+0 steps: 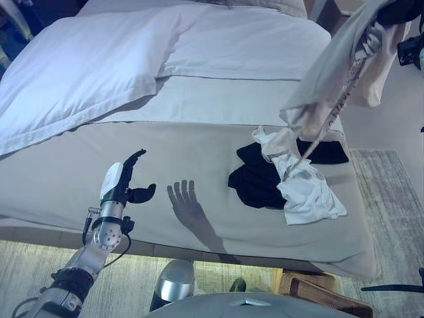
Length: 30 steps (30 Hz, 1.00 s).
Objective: Pick up the clothes from the bed and place them into the basket
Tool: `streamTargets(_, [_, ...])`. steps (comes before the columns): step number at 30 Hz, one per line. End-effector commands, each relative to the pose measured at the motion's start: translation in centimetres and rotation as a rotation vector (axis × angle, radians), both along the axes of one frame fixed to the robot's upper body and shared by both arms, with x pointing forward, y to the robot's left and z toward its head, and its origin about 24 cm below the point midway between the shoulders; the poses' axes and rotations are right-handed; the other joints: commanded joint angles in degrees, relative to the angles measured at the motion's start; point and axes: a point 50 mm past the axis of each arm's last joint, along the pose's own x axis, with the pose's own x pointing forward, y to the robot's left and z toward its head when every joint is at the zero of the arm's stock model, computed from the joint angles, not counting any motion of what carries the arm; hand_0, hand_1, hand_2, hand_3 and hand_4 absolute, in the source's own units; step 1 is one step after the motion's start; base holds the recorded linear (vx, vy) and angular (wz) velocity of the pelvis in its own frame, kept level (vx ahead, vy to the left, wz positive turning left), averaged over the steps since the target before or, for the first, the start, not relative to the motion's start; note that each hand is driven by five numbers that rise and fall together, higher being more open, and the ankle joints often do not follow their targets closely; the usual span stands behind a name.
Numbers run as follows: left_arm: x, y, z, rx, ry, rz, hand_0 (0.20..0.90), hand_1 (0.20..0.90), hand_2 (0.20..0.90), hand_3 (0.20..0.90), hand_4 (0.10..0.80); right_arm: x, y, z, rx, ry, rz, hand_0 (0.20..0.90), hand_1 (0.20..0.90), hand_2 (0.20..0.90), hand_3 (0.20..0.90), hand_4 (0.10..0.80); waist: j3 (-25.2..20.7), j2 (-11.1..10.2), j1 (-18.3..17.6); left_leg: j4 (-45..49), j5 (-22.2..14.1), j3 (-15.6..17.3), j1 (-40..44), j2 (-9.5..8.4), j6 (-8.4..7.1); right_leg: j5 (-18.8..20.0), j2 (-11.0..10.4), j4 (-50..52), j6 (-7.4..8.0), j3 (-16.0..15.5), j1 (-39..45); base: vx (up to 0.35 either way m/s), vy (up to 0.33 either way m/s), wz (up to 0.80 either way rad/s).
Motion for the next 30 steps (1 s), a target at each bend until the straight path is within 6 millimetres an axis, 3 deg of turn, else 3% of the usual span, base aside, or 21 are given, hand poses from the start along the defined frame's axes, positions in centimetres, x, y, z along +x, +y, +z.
streamTargets(1, [0.3, 0.3, 1.3, 0.006, -0.101, -0.016, 0.9, 0.9, 0.9, 0.9, 0.8, -4.0, -0.9, 5.7, -0.111, -0.26, -0.075, 0.3, 0.3, 0.3, 0.2, 0.1, -10.28, -1.76, -2.42, 2.33, -6.95, 1.78, 1.08, 2.1, -4.24, -2.18, 1.57, 6.75, -1.43, 1.91, -5.57, 0.012, -0.012, -0.21])
streamTargets(9, [0.6, 0.6, 1.4, 0.022, -0.104, 0.018, 0.9, 0.9, 0.9, 0.9, 0.8, -5.0, -3.8, 3.3, -0.064, -0.249, -0.125, 0.3, 0.3, 0.3, 0.2, 0.1, -10.19, -2.5, -5.8, 2.93, -8.72, 5.09, 2.25, 2.77, -3.63, -0.67, 2.02, 4.6, -0.65, 5.51, -5.89, 0.017, -0.032, -0.32])
streamTargets(22, [0.6, 0.9, 0.9, 0.044, -0.074, -0.007, 0.9, 0.9, 0.9, 0.9, 0.8, -9.9, -9.1, -0.9, -0.053, -0.24, -0.306, 0.3, 0.3, 0.3, 0.2, 0.1, -10.32, -1.63, -14.07, 2.84, -10.17, 9.75, 3.69, 3.69, -2.7, 0.65, 2.83, 3.88, 0.61, 12.47, -8.37, -0.018, -0.001, -0.32])
streamTargets(30, [0.7, 0.6, 0.7, 0.052, -0.068, -0.024, 0.9, 0.9, 0.9, 0.9, 0.8, -13.2, -11.4, -1.1, -0.047, -0.256, -0.407, 0.3, 0.3, 0.3, 0.2, 0.1, -10.83, -1.06, -18.19, 2.06, -10.29, 12.05, 4.26, 3.89, -2.71, 1.35, 3.87, 3.9, 1.18, 15.72, -10.28, -0.036, 0.002, -0.27])
